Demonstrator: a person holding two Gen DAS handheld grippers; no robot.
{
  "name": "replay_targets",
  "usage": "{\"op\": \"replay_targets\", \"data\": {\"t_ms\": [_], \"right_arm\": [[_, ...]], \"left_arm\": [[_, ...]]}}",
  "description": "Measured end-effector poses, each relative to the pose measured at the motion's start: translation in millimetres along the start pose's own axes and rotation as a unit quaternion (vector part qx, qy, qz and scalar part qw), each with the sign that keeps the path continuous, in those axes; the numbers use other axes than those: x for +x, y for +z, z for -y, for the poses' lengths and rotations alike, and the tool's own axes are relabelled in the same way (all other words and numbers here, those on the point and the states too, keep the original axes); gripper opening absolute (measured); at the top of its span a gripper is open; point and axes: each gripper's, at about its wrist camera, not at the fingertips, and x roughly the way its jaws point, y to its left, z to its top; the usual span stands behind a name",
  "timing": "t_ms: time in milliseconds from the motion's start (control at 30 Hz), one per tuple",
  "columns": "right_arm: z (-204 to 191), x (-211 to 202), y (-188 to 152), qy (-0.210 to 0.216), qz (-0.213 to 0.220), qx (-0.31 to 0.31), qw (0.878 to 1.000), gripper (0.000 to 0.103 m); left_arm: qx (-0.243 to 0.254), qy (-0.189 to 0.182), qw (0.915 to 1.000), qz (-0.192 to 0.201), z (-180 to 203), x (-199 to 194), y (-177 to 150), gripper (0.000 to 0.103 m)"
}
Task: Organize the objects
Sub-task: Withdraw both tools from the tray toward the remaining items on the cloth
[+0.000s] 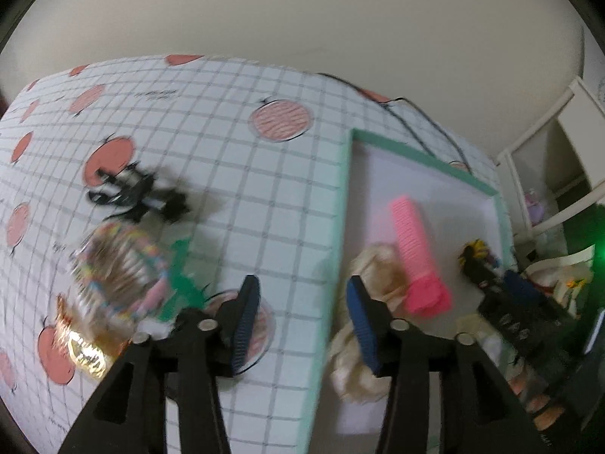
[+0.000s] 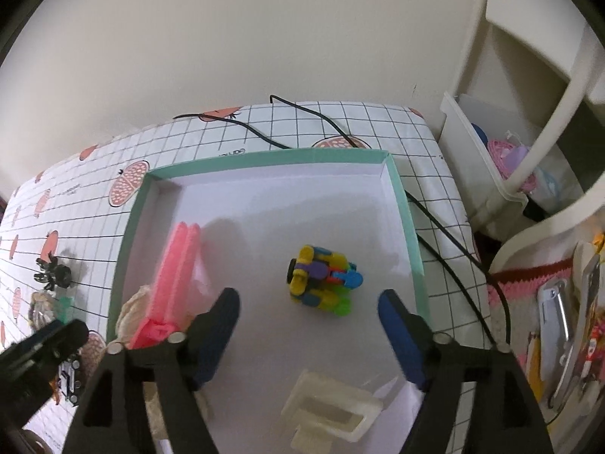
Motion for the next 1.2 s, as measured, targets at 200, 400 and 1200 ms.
{"op": "replay_targets", "data": {"t_ms": [200, 400, 1200], "right_arm": [[-5.4, -11.1, -10.3, 0.003, 0.010, 0.005, 1.000, 0.087], [-7.9, -20.0, -17.8, 0.003, 0.023, 0.012, 1.000, 0.101], [-59.2, -62.7, -42.9, -0.027, 0.020, 0.010, 0.999, 0.103]], "left_arm": [[-0.013, 0.016, 0.9998, 0.004, -15.8, -2.7, -8.1, 0.073], [-0.033, 0.017, 0.9993, 0.010, -31.6, -11.0, -15.6, 0.081], [-0.065, 0.029, 0.9959, 0.056, -85.2, -51.1, -25.3, 0.094]]}}
